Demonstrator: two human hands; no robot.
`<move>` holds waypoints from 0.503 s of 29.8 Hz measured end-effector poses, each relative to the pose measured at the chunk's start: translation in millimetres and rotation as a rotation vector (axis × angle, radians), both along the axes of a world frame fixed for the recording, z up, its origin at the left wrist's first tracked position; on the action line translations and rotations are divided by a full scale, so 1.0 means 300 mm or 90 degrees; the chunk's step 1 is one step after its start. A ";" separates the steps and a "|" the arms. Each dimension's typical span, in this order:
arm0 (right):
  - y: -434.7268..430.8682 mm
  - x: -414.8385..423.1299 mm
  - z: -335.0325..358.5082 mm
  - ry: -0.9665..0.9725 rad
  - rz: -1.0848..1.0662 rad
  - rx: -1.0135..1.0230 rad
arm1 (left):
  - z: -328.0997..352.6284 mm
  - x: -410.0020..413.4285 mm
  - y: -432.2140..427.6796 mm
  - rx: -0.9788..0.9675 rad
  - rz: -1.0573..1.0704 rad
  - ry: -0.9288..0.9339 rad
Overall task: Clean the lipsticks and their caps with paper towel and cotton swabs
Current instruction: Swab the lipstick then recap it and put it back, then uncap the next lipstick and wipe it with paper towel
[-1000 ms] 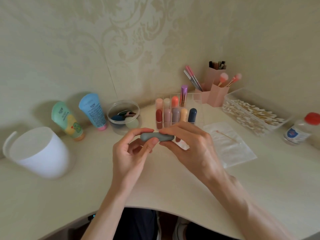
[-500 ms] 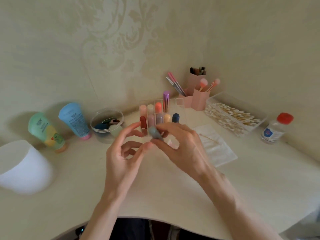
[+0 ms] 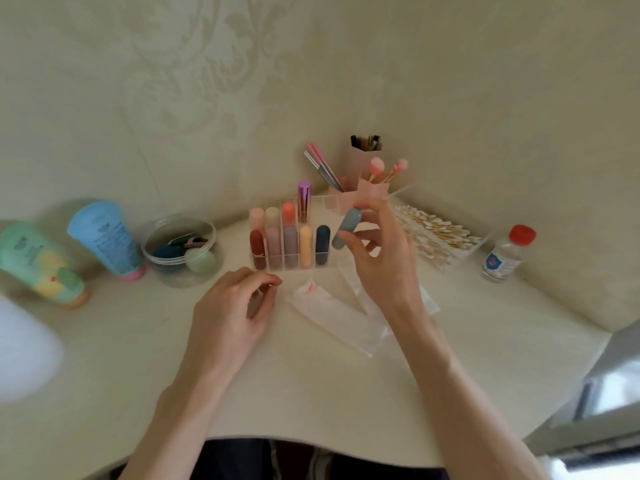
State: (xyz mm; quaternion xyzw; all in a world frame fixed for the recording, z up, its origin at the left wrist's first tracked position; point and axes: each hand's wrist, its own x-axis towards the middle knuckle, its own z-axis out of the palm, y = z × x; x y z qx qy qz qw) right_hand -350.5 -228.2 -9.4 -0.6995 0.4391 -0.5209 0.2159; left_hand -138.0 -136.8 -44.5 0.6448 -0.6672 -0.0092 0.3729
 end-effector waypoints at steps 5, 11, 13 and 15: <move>-0.014 0.006 -0.016 0.068 -0.016 -0.031 | -0.009 0.004 0.002 -0.008 -0.006 -0.011; -0.024 0.008 -0.048 0.156 -0.031 -0.058 | -0.017 0.011 0.011 -0.003 -0.001 -0.005; -0.026 0.007 -0.054 0.163 -0.030 -0.074 | -0.017 0.011 0.012 -0.007 -0.003 0.000; -0.029 0.008 -0.055 0.164 -0.037 -0.082 | -0.015 0.007 0.010 -0.011 0.000 0.003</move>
